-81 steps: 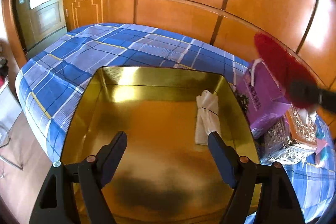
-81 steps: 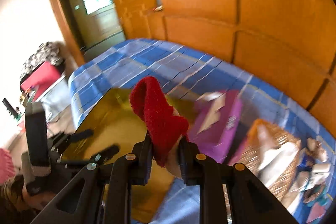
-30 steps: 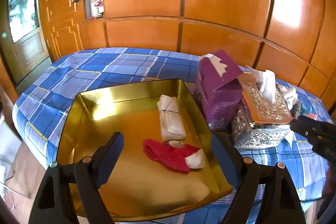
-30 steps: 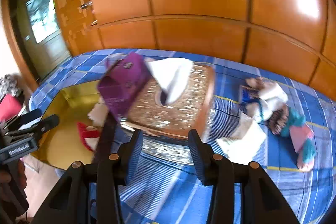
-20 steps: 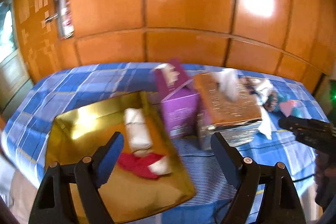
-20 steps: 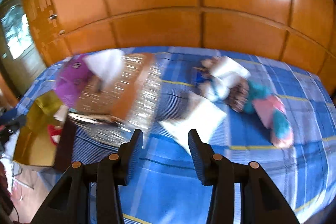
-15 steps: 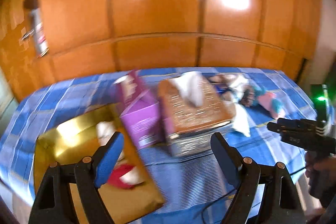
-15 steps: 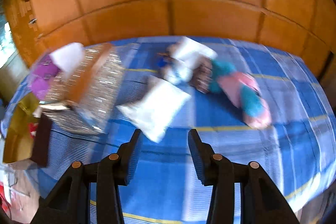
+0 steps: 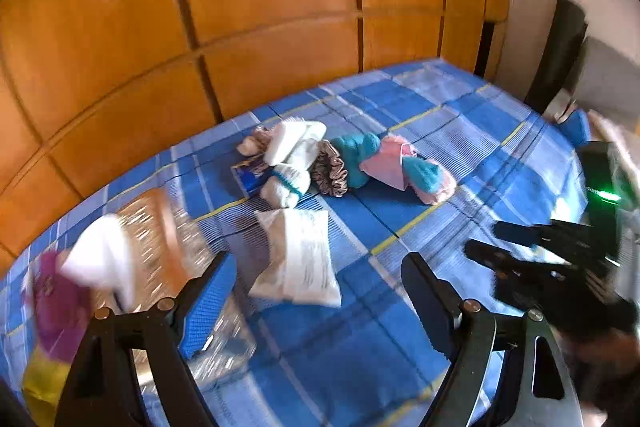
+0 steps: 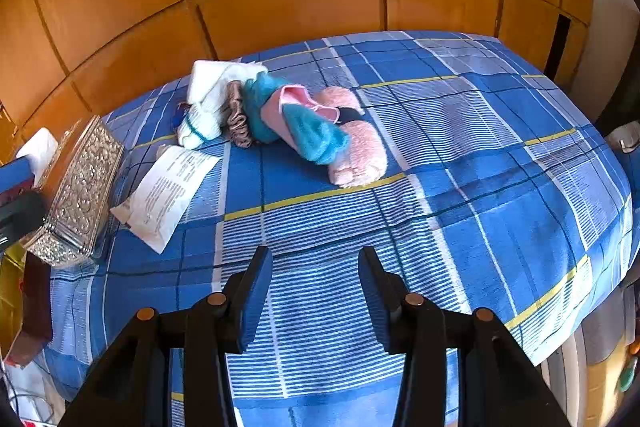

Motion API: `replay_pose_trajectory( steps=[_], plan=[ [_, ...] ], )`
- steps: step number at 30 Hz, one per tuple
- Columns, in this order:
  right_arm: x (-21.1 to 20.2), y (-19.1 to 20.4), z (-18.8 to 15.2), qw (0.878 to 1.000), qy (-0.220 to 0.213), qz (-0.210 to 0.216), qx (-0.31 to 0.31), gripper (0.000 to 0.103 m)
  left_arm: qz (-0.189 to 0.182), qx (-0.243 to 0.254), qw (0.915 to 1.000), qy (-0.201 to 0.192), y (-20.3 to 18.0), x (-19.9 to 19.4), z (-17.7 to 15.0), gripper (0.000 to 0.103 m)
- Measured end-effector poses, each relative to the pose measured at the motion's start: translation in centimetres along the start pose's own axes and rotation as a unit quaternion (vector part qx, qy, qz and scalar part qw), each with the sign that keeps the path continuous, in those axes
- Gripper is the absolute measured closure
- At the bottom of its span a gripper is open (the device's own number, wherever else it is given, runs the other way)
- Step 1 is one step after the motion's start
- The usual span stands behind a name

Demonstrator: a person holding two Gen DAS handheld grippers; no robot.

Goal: Organize soft objects
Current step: 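Move the left gripper back to the bed and grasp the white paper packet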

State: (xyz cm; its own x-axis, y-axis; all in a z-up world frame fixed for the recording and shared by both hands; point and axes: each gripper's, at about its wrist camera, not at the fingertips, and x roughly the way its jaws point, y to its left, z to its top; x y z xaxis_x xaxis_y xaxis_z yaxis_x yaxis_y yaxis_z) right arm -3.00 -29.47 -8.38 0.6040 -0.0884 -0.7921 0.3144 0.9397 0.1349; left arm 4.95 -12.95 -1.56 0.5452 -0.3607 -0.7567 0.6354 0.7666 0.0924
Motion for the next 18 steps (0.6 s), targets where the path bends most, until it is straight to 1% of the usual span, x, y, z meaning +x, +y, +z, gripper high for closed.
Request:
replay_pose_trajectory(
  steps=[3,5,6,9,12,13,14,15,16,17,18],
  plan=[
    [-0.1,-0.5,0.0,1.000,0.000,-0.001,0.005,0.058,0.023,0.008,0.9991,0.035,-0.8,4.1,1.4,0.018],
    [0.1,-0.7,0.0,1.000,0.003,-0.001,0.011,0.058,0.037,0.003,0.9968,0.071,-0.8,6.8,1.6,0.018],
    [0.3,-0.9,0.0,1.000,0.006,0.000,0.014,0.058,0.040,0.003,0.9958,0.082,-0.7,7.7,1.7,0.018],
    [0.8,-1.2,-0.2,1.000,0.014,0.001,0.019,0.058,0.065,0.010,0.9925,0.103,-0.6,10.6,1.8,0.018],
    [1.2,-1.5,-0.4,1.000,0.019,0.002,0.024,0.058,0.072,0.002,0.9907,0.116,-0.2,12.4,1.6,0.018],
    [1.3,-1.6,-0.5,0.999,0.020,0.002,0.025,0.058,0.072,0.001,0.9902,0.120,-0.1,12.8,1.5,0.021],
    [1.4,-1.7,-0.5,0.999,0.021,0.001,0.026,0.058,0.062,-0.002,0.9899,0.128,-0.1,13.4,1.3,0.035],
    [1.5,-1.8,-0.6,0.999,0.023,0.000,0.028,0.058,0.053,-0.002,0.9895,0.134,0.0,13.9,1.1,0.046],
    [1.6,-1.9,-0.6,0.999,0.024,-0.001,0.029,0.058,0.061,0.006,0.9895,0.131,-0.3,14.1,0.9,0.049],
    [1.8,-2.1,-0.7,0.999,0.026,-0.002,0.030,0.058,0.064,0.017,0.9903,0.122,-0.5,14.1,0.6,0.056],
    [1.9,-2.1,-0.7,0.999,0.027,-0.003,0.032,0.058,0.060,0.024,0.9913,0.115,-0.8,14.1,0.4,0.057]
  ],
)
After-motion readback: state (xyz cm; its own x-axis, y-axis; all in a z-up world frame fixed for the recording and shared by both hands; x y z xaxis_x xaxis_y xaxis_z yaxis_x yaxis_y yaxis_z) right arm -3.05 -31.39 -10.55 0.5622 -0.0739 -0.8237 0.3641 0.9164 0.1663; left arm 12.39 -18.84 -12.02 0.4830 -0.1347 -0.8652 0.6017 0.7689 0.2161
